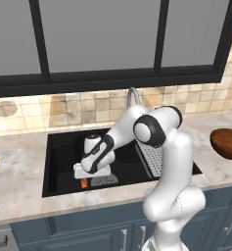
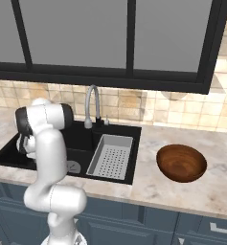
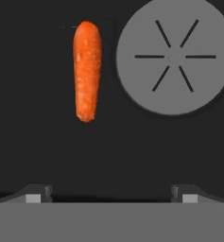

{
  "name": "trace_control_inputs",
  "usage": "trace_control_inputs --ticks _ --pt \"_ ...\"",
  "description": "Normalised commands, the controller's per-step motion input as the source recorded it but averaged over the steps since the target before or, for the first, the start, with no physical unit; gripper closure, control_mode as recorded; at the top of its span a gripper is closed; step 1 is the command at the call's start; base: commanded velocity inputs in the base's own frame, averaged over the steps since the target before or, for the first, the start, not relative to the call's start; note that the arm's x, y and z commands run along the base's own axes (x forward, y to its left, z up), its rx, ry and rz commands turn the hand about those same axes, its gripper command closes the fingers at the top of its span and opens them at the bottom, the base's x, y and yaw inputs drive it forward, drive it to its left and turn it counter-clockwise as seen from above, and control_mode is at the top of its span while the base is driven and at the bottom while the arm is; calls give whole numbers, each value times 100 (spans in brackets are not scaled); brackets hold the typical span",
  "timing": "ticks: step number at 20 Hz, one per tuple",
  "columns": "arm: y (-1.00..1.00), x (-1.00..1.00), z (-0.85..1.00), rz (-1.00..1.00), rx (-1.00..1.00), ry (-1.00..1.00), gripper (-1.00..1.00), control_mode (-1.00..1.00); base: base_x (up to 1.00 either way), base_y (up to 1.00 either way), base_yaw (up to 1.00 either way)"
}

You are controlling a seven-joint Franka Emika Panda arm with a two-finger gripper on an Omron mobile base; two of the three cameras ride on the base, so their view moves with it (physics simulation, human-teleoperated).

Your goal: Pick the carrot from the sink and place it in the bowl. Then pick the bowl and place it in the microwave. Then close the microwave door and press the start button.

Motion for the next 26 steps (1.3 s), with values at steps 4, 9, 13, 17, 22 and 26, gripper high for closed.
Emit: trace_control_inputs --ticks 4,9,13,17,22,26 --pt "0 7 -36 0 0 0 -100 -100 0 0 0" --pt "0 29 -30 0 0 0 -100 -100 0 0 0" --pt "0 34 -29 0 0 0 -100 -100 0 0 0" --pt "7 36 -33 0 0 0 -100 -100 0 0 0" --pt "12 22 -27 0 0 0 -100 -100 0 0 0" --pt "16 29 -19 0 0 0 -100 -100 0 0 0"
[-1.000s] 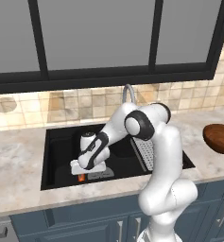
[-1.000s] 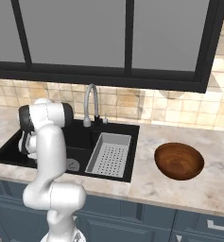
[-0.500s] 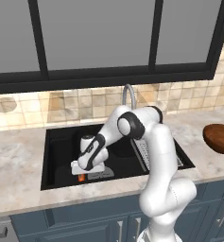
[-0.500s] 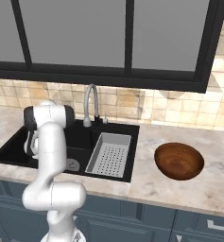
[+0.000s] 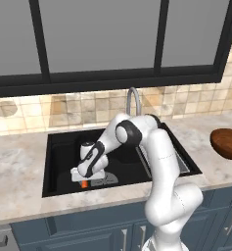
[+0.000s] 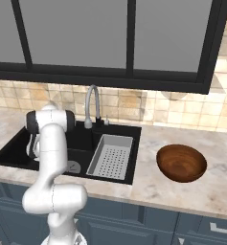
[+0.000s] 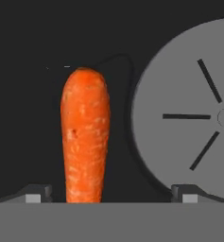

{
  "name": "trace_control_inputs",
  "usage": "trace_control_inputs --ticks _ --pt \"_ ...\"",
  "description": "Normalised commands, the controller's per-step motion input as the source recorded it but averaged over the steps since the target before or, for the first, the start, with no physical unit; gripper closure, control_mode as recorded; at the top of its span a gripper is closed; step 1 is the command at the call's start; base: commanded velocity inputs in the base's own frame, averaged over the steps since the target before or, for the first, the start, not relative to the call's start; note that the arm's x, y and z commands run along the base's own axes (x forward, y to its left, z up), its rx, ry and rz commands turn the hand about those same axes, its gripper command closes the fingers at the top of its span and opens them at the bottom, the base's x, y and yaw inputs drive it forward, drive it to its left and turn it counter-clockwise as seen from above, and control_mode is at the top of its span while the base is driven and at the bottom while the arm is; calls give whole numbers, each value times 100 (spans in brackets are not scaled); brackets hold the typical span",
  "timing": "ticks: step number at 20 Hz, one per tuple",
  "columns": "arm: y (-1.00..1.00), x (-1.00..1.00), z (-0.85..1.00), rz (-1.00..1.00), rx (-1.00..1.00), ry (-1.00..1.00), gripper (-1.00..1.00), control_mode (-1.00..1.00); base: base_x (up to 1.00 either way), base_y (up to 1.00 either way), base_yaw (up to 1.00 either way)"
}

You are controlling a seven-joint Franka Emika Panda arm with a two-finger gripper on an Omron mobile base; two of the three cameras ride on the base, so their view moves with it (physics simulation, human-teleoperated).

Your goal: Pick the carrot from the sink and place it in the bowl. Then pick the bowl and place it in the microwave. Then close the microwave door and press the start button.

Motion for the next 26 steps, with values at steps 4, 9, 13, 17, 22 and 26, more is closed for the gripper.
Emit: trace_control_inputs --ticks 4,9,13,17,22,26 --pt "10 27 -18 0 0 0 -100 -100 0 0 0" --pt "5 28 -19 0 0 0 -100 -100 0 0 0" --pt "3 28 -24 0 0 0 -100 -100 0 0 0" --pt "2 21 -24 0 0 0 -100 -100 0 0 0" --pt "2 6 -24 0 0 0 -100 -100 0 0 0" --pt "2 0 -8 0 0 0 100 -100 0 0 0"
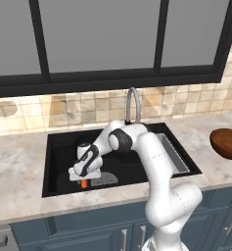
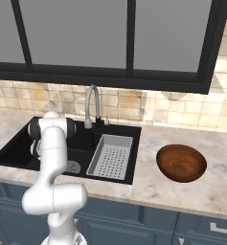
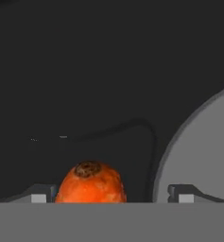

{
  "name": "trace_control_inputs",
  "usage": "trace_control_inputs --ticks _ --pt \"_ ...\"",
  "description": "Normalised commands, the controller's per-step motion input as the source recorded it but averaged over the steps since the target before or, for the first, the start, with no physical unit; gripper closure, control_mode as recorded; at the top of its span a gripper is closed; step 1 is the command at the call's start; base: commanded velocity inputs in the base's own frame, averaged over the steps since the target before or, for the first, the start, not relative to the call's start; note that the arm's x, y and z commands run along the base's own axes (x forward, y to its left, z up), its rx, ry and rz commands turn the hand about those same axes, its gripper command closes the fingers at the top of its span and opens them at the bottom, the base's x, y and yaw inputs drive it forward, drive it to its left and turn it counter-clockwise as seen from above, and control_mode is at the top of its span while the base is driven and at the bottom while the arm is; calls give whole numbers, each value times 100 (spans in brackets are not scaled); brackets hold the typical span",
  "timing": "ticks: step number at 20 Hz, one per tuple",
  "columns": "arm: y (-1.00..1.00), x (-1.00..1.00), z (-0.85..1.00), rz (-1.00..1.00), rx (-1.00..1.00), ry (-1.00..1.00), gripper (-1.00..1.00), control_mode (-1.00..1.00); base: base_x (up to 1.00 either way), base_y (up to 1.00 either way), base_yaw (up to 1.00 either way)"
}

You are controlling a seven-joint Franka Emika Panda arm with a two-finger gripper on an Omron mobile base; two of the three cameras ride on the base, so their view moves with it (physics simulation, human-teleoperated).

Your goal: Pick the carrot from the sink and place it in the bowl. Then pick the bowl and place it in the microwave. Then close the microwave door and press the start button.

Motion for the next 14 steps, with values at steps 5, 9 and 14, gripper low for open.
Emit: trace_control_inputs --ticks 5,9,14 --pt "0 0 -1 1 0 2 100 -100 0 0 0" --pt "-3 -9 35 2 0 0 100 -100 0 0 0" --pt "-3 -1 79 3 0 -2 100 -100 0 0 0"
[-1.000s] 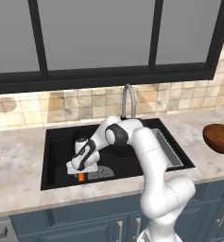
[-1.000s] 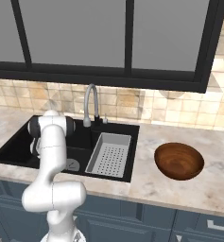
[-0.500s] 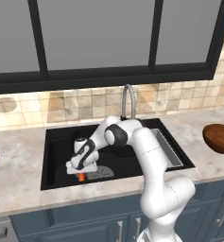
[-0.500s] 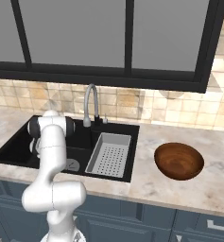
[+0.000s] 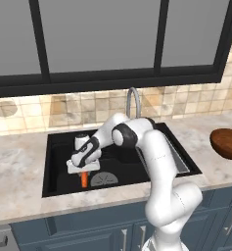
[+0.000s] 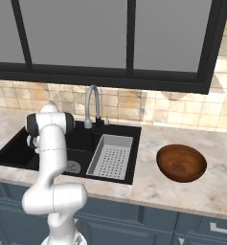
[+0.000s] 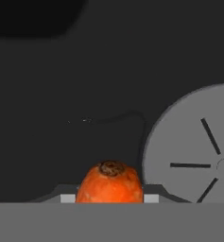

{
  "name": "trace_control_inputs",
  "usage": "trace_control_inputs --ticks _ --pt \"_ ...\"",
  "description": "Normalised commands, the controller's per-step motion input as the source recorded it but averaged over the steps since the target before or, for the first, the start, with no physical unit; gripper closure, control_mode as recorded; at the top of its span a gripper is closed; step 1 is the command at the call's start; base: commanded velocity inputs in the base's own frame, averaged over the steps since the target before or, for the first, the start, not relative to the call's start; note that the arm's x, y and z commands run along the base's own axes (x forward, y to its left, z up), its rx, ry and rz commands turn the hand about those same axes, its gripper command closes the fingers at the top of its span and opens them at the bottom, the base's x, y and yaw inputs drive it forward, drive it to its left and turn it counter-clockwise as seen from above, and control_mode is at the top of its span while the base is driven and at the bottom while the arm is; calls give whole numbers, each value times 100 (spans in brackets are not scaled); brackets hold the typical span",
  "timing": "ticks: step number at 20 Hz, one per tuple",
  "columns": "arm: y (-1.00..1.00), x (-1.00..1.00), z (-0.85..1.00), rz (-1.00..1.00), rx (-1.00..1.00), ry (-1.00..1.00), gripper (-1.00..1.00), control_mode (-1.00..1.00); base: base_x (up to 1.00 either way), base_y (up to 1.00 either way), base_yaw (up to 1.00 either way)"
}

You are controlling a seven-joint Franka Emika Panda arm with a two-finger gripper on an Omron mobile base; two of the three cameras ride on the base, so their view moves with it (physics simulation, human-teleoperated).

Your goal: Pick the carrot from the sink and place it in the bowl. Then pick the bowl and place it in the microwave. Then close the microwave door and press the start button.

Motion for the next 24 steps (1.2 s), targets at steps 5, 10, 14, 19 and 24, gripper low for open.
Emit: trace_control_inputs --ticks 5,10,14,19,24 --pt "-3 0 100 0 0 -6 100 -100 0 0 0" --pt "-2 0 100 0 0 -15 100 -100 0 0 0" --pt "-18 -8 100 0 0 -22 100 -100 0 0 0" --pt "-35 -34 95 0 0 -24 100 -100 0 0 0" --pt "-47 -51 89 0 0 -20 100 -100 0 0 0"
